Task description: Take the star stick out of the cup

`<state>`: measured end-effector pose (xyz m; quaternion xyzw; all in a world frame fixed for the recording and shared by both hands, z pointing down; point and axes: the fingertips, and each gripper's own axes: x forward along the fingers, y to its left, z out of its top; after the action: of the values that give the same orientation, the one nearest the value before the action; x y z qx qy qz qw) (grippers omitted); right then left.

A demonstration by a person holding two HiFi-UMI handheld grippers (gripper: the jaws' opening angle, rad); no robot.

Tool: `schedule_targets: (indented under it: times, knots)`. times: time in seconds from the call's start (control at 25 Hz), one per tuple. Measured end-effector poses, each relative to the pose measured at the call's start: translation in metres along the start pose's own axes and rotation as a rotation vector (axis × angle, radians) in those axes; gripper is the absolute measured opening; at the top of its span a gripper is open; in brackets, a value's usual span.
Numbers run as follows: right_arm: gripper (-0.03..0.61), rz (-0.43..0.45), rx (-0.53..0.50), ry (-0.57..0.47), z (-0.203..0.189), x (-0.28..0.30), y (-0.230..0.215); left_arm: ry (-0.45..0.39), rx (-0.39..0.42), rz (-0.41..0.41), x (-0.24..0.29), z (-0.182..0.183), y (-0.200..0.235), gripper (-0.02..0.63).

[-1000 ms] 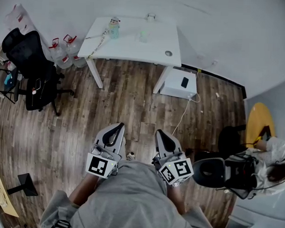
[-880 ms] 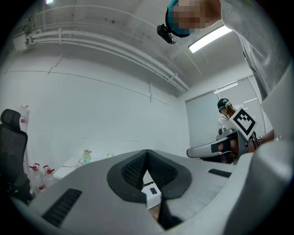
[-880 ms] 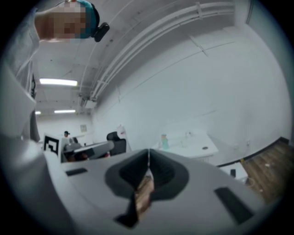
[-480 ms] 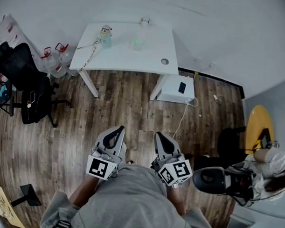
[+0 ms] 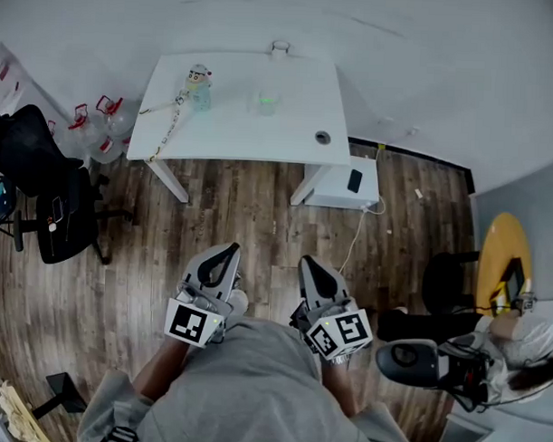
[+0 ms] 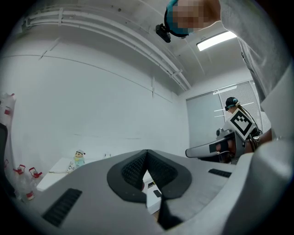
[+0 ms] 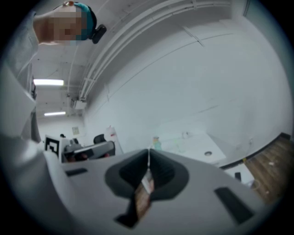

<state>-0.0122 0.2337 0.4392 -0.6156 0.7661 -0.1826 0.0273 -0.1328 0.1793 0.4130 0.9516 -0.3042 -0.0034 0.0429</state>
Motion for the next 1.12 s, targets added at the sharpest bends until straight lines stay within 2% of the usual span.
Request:
schedule_targets:
  times: [0.24,0.52,1.12]
  knots:
    - [0.035,-0.005,-0.021,-0.037,0.017,0.048,0.001,-0.006,0.005,-0.039,0.029,0.006,0.039,0.03]
    - [0.034,-0.001,-0.052,-0.032,0.021,0.083,0.007,-0.016,0.008,-0.056,0.047,0.007,0.07,0.031]
    - [0.035,0.012,-0.028,-0.002,0.026,0.127,-0.013,0.022,-0.012,0.017,0.061,-0.004,0.109,0.031]
